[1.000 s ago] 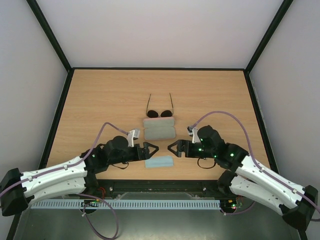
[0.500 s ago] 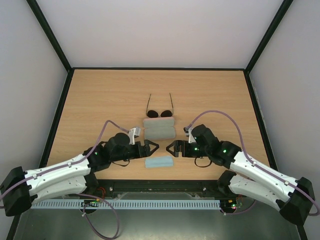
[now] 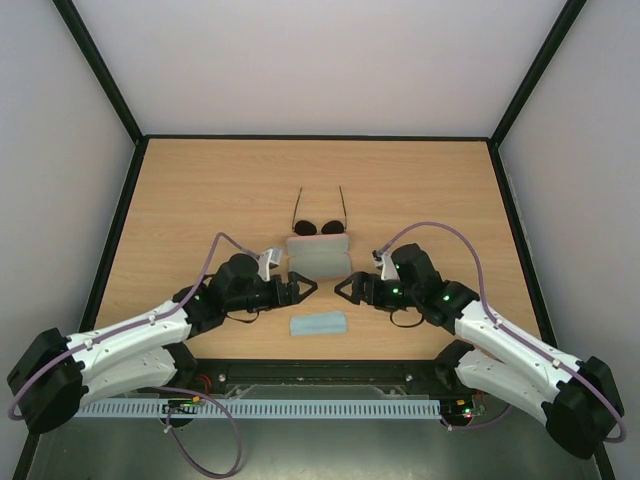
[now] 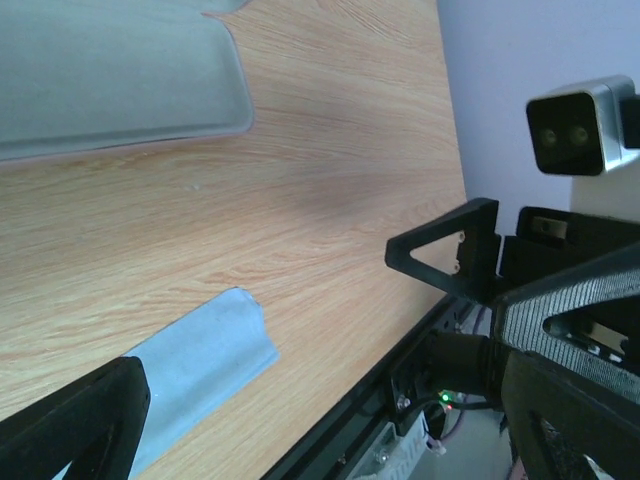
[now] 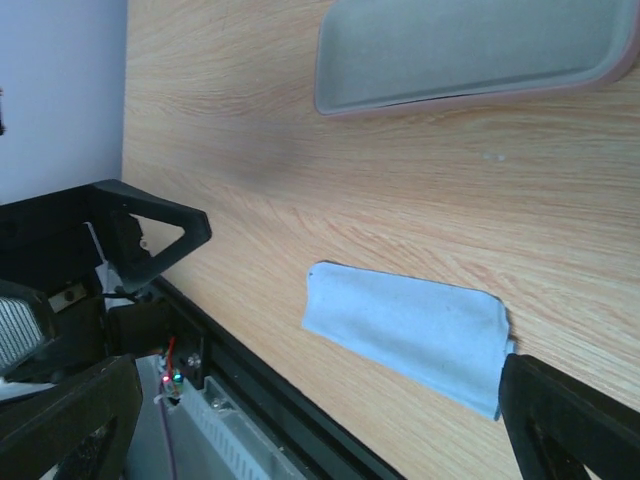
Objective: Organize the sunglasses
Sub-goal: Adjust the glasses cleaning cloth at the center of the board.
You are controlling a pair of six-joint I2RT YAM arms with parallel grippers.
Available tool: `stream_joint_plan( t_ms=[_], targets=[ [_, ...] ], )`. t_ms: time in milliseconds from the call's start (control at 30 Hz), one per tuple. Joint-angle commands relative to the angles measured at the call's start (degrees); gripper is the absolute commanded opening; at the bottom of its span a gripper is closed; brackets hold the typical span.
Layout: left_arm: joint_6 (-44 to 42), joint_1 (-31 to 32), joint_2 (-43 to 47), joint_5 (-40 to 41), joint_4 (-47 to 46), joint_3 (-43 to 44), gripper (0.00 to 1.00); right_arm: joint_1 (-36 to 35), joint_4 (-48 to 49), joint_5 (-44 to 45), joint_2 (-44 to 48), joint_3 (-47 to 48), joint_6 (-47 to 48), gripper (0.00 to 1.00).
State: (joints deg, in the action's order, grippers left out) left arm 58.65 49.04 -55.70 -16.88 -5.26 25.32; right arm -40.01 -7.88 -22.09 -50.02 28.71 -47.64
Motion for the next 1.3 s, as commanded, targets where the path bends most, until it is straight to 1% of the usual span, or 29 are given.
stream_joint_plan(
  t_ms=[0,167,333,800,1267],
  targets=[
    [0.62,-0.51,-0.08,-4.14,-6.19,-2.79,0.99,1.84,4.82,-8.11,-0.17,-1.63,-1.44,0.99],
    [2.54,-0.52,-0.29,-6.14,-10.13,-5.09,0.99,2.74,9.37,-11.61,0.07,-4.09,-4.24,0.99],
    [3.02,-0.68,0.55,-5.96,-10.39,-6.78,0.99,2.83,11.95,-12.78,0.29,-6.11,-6.02,0.98],
    [4.49,-0.78,1.3,-5.0,-12.84,-10.56,0.99,2.83,12.88,-11.73,3.22,-10.49,-7.59,0.98],
    [4.8,-0.72,1.14,-4.61,-13.12,-11.48,0.99,2.83,15.42,-12.36,1.86,-12.46,-8.15,0.99]
  ],
)
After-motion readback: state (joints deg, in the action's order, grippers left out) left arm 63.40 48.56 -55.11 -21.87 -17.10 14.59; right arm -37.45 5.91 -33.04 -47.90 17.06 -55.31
